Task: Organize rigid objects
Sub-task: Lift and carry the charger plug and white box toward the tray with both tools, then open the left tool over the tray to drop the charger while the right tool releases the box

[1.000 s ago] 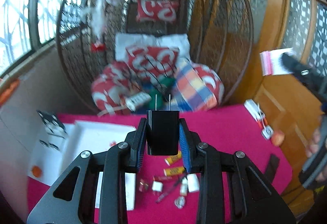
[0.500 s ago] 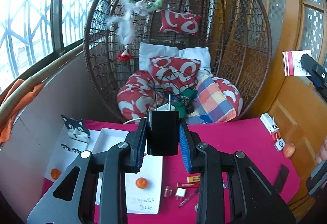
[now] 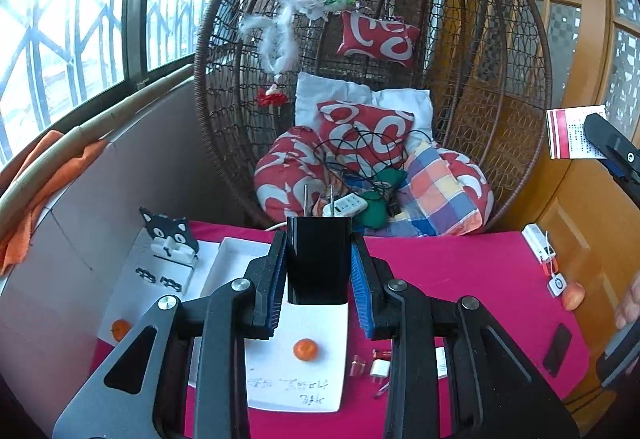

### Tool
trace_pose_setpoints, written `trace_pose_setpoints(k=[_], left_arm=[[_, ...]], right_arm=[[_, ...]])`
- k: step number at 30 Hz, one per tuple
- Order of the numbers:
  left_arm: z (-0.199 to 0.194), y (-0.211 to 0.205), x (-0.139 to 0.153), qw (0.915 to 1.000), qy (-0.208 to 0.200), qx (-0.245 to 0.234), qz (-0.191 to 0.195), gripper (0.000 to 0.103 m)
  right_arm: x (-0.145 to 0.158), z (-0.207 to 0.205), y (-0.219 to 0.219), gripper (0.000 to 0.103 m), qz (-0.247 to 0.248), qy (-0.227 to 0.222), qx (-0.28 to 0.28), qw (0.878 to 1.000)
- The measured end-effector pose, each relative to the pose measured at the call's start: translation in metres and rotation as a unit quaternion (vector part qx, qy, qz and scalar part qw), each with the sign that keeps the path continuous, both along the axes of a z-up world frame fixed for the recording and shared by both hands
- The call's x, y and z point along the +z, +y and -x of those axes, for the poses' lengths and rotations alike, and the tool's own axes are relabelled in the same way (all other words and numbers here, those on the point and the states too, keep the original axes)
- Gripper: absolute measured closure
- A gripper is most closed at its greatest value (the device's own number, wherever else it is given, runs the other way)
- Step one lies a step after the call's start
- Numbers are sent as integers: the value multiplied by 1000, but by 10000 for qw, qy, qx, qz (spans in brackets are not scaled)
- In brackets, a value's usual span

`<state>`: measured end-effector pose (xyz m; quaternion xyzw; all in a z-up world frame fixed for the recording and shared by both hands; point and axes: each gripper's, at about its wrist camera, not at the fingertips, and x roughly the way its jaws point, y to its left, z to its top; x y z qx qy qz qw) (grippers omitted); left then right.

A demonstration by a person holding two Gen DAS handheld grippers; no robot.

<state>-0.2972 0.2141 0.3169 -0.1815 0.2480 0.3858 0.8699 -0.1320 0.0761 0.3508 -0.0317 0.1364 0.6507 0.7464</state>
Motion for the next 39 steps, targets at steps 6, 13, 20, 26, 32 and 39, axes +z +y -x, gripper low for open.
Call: trace_pose_setpoints(k=[6, 13, 20, 26, 32, 39], left_arm=[[13, 12, -4, 10000, 28, 41, 57, 74], [23, 32, -13, 9998, 83, 26, 177, 74], [27, 75, -40, 9980, 144, -100, 601, 74], [11, 115, -73, 9943, 282, -261, 998, 74], [-21, 154, -136, 9835, 779, -466, 1566, 74], [-36, 176, -217, 9612, 1515, -305, 2287, 74]], right_arm=[[-6, 10, 18, 69, 133, 45, 115, 9998], [-18, 20, 43, 69, 361, 152, 257, 9989], [-47, 17, 84, 69, 794, 371, 330, 9956], [-85, 14, 125, 69, 1418, 568, 270, 9879], [-143, 11, 166, 69, 2305, 682, 166, 9705], [-236, 8, 199, 69, 3493, 980, -41, 9319]])
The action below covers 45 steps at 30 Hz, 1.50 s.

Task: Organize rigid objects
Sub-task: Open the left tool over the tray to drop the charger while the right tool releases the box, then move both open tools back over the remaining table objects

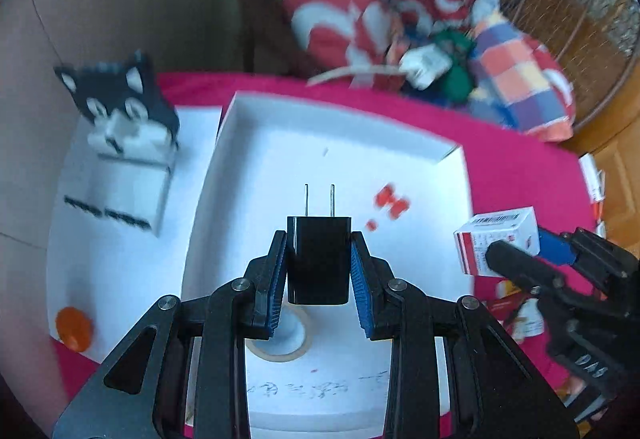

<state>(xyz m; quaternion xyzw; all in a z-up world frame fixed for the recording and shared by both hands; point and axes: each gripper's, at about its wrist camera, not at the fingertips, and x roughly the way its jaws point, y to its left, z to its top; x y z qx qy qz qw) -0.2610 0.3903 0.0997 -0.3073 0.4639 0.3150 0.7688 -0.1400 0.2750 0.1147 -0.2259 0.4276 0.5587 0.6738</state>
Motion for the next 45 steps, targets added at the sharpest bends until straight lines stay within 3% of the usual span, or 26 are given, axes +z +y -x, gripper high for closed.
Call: trace_pose_setpoints(k=[5, 10, 11, 12, 13, 14, 15, 16, 17, 18, 29, 36, 40, 45], left_arm=[[-4, -3, -7, 9998, 113, -137, -15, 74], [-8, -5, -3, 9997, 150, -137, -98, 74], [-7, -5, 0, 9997, 134, -104, -153, 73], [-8, -5, 1, 9998, 98, -64, -188, 65], [-6, -5, 3, 9997, 51, -5, -222, 43], [-5, -5, 6, 9996, 11, 74, -290, 29], [-4, -5, 9, 9992, -29, 137, -372, 12], [-2, -7, 14, 9985, -76, 211, -507, 8], [0, -7, 17, 9979, -75, 259, -589, 6], [2, -8, 20, 9972, -72, 335, -666, 0], [10, -41, 47, 9937, -167, 566, -949, 0], [-14, -87, 47, 9960, -267, 194, -827, 0], [-37, -120, 37, 9972, -262, -238, -664, 0], [-69, -162, 17, 9948, -177, -974, -231, 0]], right_arm=[[-29, 7, 3, 69, 357, 6, -34, 9994], [-31, 17, 9, 68, 385, -147, 110, 9991], [-30, 19, 9, 68, 356, -231, 150, 9990], [-29, 20, 8, 67, 343, -261, 164, 9989], [-29, 21, 9, 63, 329, -283, 175, 9989], [-29, 20, 12, 56, 274, -318, 196, 9989], [-27, 20, 11, 26, 228, -341, 226, 9989], [-26, 21, 11, 6, 188, -359, 259, 9988], [-23, 23, 10, 0, 111, -411, 297, 9987], [-21, 25, 9, 0, 57, -470, 325, 9983], [15, 22, -34, 0, -376, -937, 365, 9942], [44, -51, -109, 0, -724, -788, -742, 9915], [41, -96, -157, 0, -697, -562, -1505, 9845], [26, -124, -206, 0, -508, -374, -2054, 9766]])
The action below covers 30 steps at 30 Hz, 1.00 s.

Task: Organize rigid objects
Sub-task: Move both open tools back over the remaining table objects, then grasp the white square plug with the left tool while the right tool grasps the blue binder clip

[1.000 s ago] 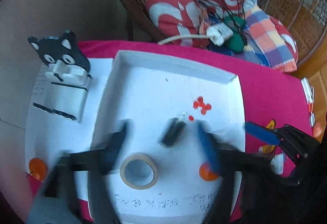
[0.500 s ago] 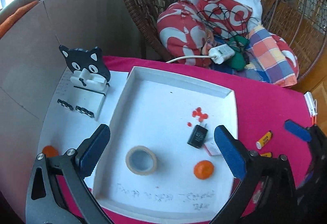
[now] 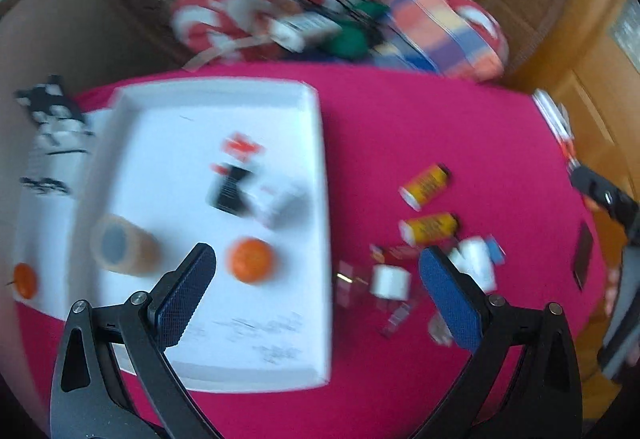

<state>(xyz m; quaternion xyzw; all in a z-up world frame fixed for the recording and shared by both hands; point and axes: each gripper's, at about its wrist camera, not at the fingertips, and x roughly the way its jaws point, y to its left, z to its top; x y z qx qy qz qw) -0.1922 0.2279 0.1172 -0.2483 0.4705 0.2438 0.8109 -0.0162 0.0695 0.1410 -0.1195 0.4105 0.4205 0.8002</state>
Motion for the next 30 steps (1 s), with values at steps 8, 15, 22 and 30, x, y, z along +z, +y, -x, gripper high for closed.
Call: trace_pose_setpoints(k=[8, 15, 22, 30], left_arm=[[-44, -61, -33, 9943, 350, -979, 240, 23], [-61, -71, -55, 9930, 622, -919, 395, 41], [-77, -70, -79, 9914, 901, -791, 530, 41], [-88, -64, -99, 9879, 1313, -606, 567, 74]], right_arm=[[-14, -25, -48, 0, 122, 182, -326, 9992], [-28, -38, -69, 0, 293, 296, -227, 9989], [-40, -48, -79, 0, 371, 497, -120, 9980], [-58, -40, -71, 0, 726, 550, 446, 9948]])
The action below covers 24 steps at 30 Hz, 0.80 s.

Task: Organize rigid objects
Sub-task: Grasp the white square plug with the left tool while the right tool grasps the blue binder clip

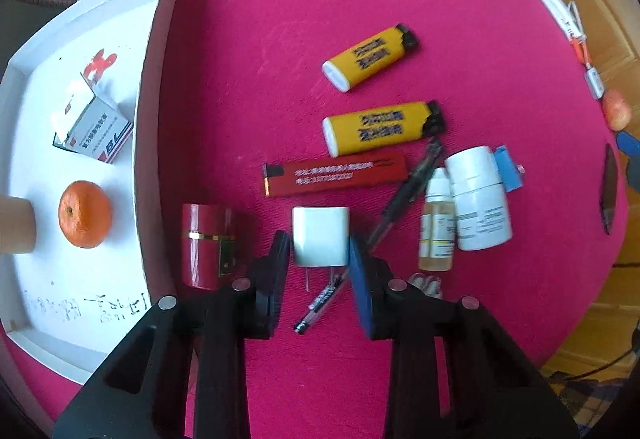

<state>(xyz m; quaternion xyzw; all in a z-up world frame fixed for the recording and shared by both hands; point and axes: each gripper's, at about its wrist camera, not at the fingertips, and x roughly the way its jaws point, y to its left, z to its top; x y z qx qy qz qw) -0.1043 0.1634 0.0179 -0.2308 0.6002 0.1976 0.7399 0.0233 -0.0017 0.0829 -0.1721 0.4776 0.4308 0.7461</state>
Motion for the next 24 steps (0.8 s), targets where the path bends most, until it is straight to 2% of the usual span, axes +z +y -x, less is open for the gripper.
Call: trace_pose_setpoints(k=[5, 7, 9, 10, 14, 17, 19, 21, 23, 24], left_arm=[[-11, -11, -6, 9995, 128, -149, -242, 74], [-12, -10, -6, 9993, 121, -170, -295, 74], [-13, -11, -6, 9993, 93, -174, -322, 77], [-14, -11, -6, 9992, 79, -190, -351, 77], [-12, -9, -4, 9994, -13, -113, -316, 77], [-5, -4, -4, 9998, -90, 41, -197, 77], [0, 1, -3, 9997, -134, 144, -122, 77], [2, 4, 0, 9995, -191, 222, -91, 77], [2, 5, 2, 9994, -235, 262, -76, 77], [2, 5, 3, 9991, -241, 320, -125, 77]], right_arm=[[-27, 16, 11, 2, 416, -212, 660, 9967], [-34, 20, 18, 22, 526, -207, 888, 9944], [-44, 22, 28, 36, 674, -180, 1071, 9918], [-48, 21, 32, 39, 744, -162, 1136, 9906], [-61, 22, 47, 42, 849, 44, 1378, 9868], [-69, 25, 58, 43, 967, 32, 1540, 9833], [-75, 26, 64, 48, 1037, 60, 1605, 9816], [-76, 30, 69, 49, 1103, -101, 1688, 9794], [-75, 33, 72, 62, 1207, -314, 1786, 9760], [-75, 33, 72, 74, 1236, -376, 1822, 9747]])
